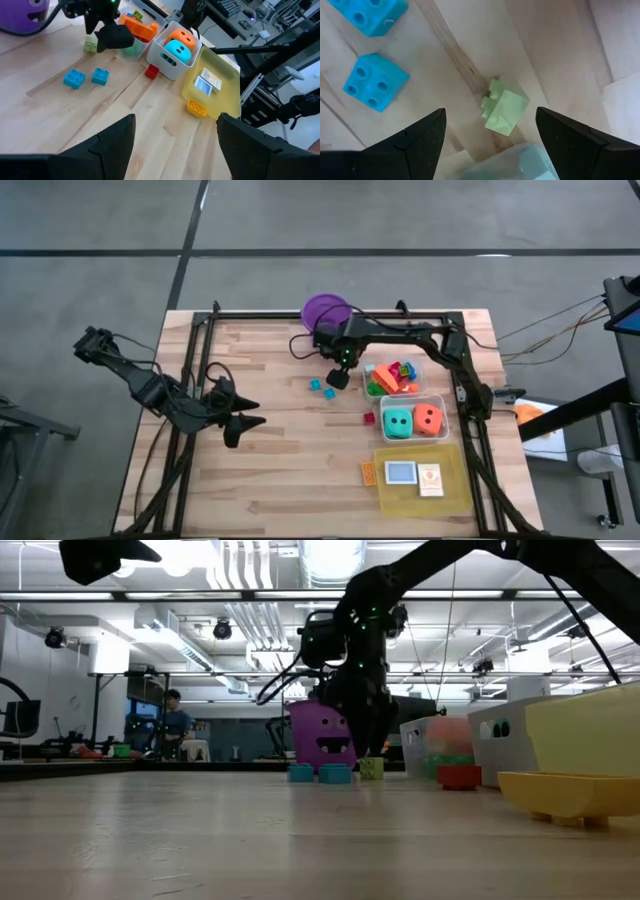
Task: Pick & Place Toys
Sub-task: Put the light green game piece into the transparent bin
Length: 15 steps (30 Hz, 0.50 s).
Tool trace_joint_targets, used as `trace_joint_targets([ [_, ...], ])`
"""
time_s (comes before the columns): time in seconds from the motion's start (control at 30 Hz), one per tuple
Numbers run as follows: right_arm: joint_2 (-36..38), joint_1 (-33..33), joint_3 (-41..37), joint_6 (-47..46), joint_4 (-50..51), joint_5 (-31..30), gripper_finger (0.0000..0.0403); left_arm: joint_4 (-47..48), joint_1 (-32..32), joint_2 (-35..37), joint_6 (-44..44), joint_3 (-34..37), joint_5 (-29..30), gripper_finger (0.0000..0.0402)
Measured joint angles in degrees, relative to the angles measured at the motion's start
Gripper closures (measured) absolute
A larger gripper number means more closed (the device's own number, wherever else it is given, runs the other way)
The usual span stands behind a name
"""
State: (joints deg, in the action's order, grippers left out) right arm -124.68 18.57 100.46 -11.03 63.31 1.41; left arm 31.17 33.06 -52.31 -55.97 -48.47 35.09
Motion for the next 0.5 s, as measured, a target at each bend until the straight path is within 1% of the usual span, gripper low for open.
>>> trace_joint_targets([
  [0.2,-1.42,0.55,-0.08,0.07,-0.97,0.17,0.0103,0.02,0.00,-0.02,0.00,0.02,0.00,0.0131],
  [0.27,-1.91,0.56,-0.08,0.39,-0.94,0.13,0.0113,0.01,0.00,-0.02,0.01,0.02,0.00,0.0131],
  [0.33,-2.11,0.56,-0.08,0.52,-1.02,0.13,0.0133,0.01,0.00,-0.02,0.00,0.02,0.00,0.0131],
  [0.5,-2.34,0.66,-0.08,0.74,-1.55,-0.02,0.0203,0.01,0.00,-0.02,-0.01,0.02,-0.02,0.0131],
])
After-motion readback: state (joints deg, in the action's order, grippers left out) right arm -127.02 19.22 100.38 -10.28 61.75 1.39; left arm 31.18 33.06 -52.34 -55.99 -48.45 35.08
